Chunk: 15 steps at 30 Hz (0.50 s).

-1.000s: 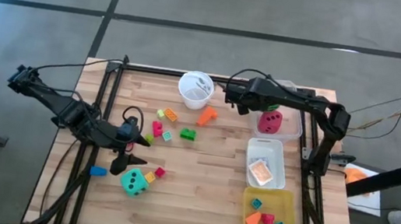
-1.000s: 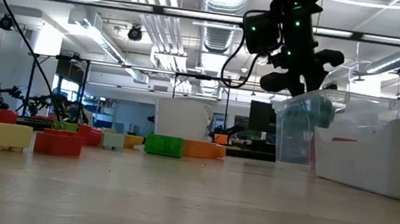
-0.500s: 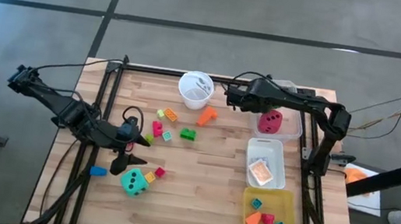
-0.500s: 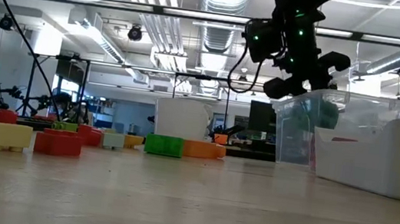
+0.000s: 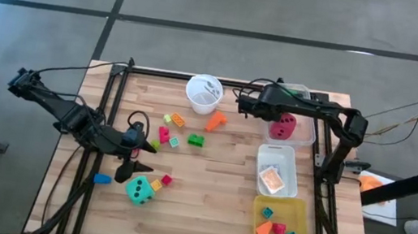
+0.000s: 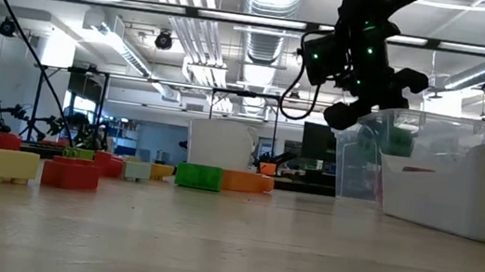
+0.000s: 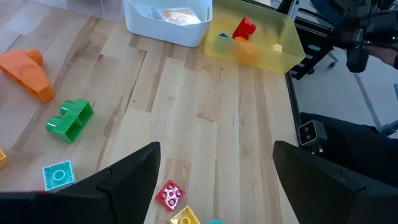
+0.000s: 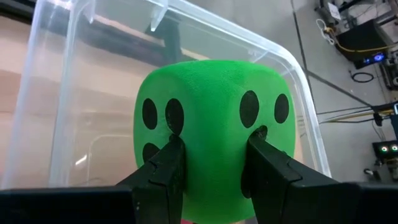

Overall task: Pick & Place Toys
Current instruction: Put the green dice into the transparent bin

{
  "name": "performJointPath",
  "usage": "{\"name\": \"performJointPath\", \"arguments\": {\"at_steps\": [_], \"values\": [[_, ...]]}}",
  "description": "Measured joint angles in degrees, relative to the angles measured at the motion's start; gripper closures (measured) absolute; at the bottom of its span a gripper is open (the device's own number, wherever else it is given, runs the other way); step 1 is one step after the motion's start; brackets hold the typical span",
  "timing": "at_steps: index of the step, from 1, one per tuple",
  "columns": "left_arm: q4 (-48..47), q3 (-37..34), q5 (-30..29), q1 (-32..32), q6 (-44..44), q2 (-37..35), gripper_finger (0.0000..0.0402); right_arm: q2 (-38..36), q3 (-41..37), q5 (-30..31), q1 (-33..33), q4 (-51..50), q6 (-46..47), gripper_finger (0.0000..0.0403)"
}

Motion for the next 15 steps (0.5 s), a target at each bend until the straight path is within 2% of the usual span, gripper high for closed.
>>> {"name": "performJointPath", "arguments": {"at_steps": [15], "values": [[0.0, 0.0, -0.02, 0.0, 0.0, 0.0, 0.0087, 0.44, 7.92, -9.5, 2.35, -7.33, -3.87, 0.0283]]}}
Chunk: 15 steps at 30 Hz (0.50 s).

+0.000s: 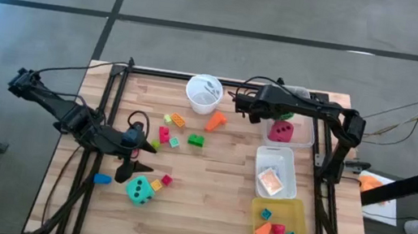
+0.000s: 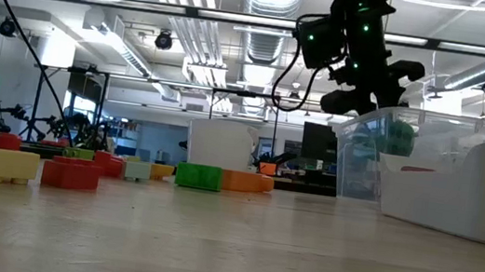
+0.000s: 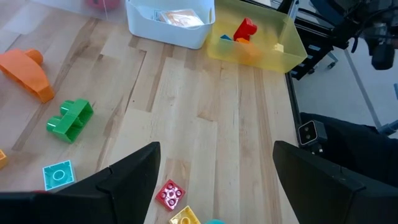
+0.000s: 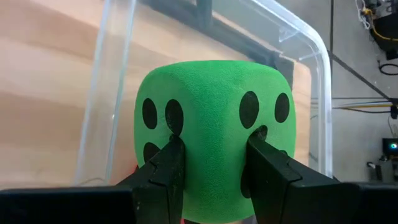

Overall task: Pick & Place Toys
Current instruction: Put the green dice into the transparent bin

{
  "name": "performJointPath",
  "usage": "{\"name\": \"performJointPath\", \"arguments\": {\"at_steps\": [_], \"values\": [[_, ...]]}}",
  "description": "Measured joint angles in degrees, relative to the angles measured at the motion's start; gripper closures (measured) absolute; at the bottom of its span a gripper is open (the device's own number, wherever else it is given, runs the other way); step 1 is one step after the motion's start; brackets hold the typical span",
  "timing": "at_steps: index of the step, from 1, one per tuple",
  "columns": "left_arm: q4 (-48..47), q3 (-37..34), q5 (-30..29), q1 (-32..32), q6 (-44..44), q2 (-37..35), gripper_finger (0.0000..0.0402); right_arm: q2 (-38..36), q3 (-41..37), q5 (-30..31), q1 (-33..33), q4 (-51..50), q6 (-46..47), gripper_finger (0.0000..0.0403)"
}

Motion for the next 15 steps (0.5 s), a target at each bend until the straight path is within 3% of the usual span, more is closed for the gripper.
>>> {"name": "performJointPath", "arguments": {"at_steps": [15], "values": [[0.0, 0.0, 0.01, 0.0, 0.01, 0.0, 0.0087, 0.04, 0.15, 7.72, -0.12, 0.45, 1.37, 0.0283]]}}
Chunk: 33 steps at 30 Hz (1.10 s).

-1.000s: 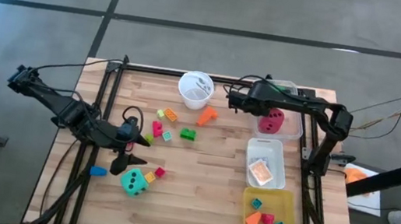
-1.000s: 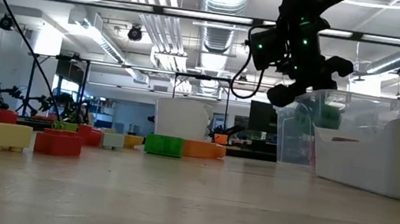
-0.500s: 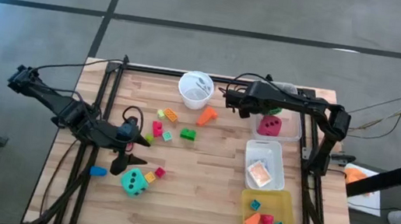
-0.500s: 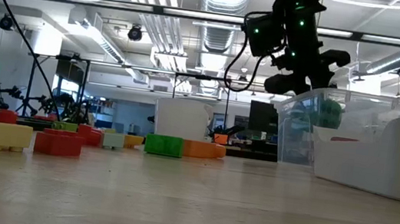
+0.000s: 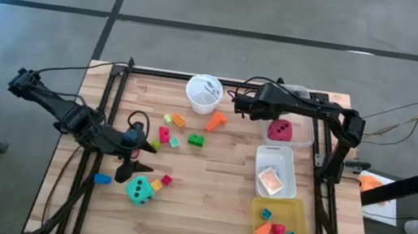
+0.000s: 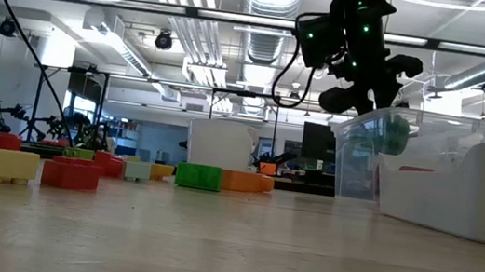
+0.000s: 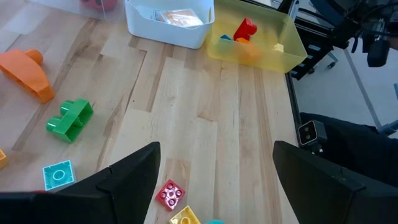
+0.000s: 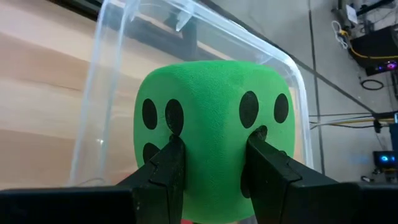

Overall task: Pick & Place Toys
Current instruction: Put the green dice into the transparent bin

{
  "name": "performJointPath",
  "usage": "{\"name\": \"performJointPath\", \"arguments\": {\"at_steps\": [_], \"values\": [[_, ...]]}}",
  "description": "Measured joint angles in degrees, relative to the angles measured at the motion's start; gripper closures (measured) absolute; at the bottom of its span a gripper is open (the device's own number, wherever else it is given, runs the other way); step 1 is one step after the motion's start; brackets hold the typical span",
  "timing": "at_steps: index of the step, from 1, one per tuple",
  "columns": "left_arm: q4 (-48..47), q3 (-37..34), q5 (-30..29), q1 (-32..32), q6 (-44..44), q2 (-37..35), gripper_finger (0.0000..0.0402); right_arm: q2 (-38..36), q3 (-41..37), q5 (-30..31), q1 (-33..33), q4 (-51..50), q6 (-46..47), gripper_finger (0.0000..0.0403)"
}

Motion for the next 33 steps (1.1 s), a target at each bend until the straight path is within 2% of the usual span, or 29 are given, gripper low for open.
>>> {"name": "performJointPath", "arguments": {"at_steps": [14, 19, 27, 33], "values": [[-0.02, 0.0, 0.01, 0.0, -0.01, -0.01, 0.0087, 4.08, -0.89, -0.52, -0.24, 3.28, -2.07, 0.0284], [0.0, 0.0, -0.01, 0.0, 0.0, -0.01, 0.0087, 3.99, -1.15, 2.69, -0.13, 2.72, -1.0, 0.0284], [0.0, 0.0, 0.01, 0.0, -0.01, -0.02, 0.0087, 4.2, -1.12, -1.11, -1.01, 2.92, -2.75, 0.0284], [0.0, 0.0, 0.01, 0.0, -0.32, 0.0, 0.0087, 4.18, -1.22, -1.36, -1.05, 2.76, -3.36, 0.0284]]}}
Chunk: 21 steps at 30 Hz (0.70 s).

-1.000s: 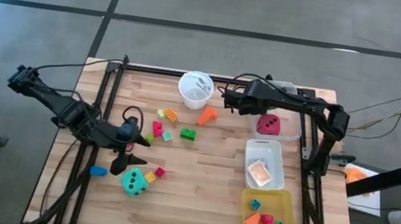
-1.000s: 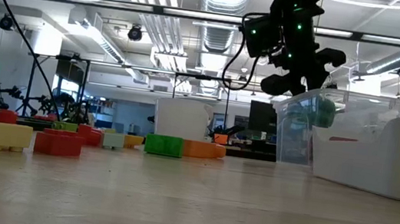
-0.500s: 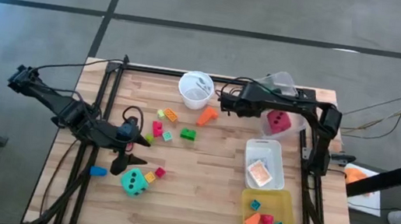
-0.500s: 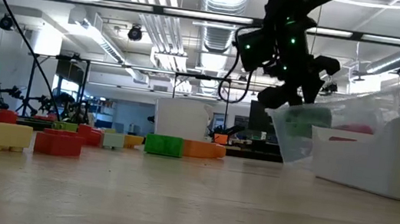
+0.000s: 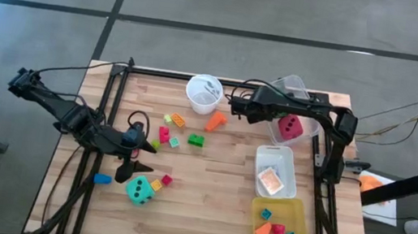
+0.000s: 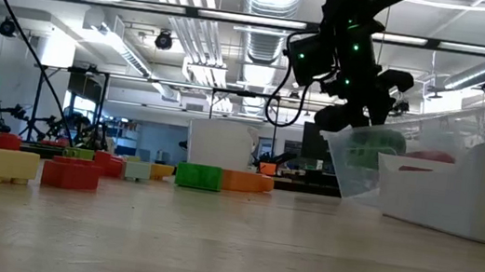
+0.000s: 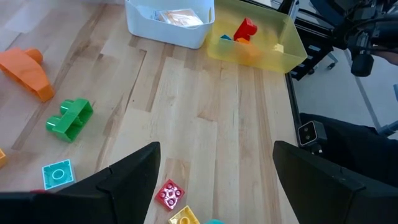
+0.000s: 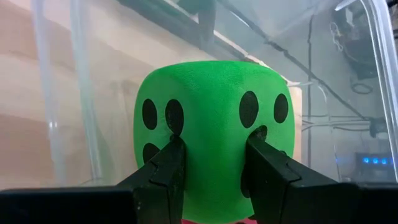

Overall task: Pick & Place Toys
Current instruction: Put the green dice into the transparent bin

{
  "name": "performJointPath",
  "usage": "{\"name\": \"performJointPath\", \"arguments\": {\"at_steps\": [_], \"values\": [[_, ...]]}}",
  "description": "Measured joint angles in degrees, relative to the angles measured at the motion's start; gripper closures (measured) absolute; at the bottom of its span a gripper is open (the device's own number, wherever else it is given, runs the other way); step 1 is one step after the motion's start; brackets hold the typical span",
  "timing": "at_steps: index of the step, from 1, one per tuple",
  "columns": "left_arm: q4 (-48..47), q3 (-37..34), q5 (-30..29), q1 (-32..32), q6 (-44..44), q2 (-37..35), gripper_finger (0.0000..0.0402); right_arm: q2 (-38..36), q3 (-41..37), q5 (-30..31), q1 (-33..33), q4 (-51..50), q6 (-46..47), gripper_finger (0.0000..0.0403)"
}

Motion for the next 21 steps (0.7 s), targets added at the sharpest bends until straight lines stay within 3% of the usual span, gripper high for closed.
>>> {"name": "performJointPath", "arguments": {"at_steps": [21], "values": [[0.0, 0.0, 0.0, 0.0, 0.02, 0.0, 0.0087, -1.92, 0.69, -1.51, -0.28, -2.93, 0.93, 0.0285]]}}
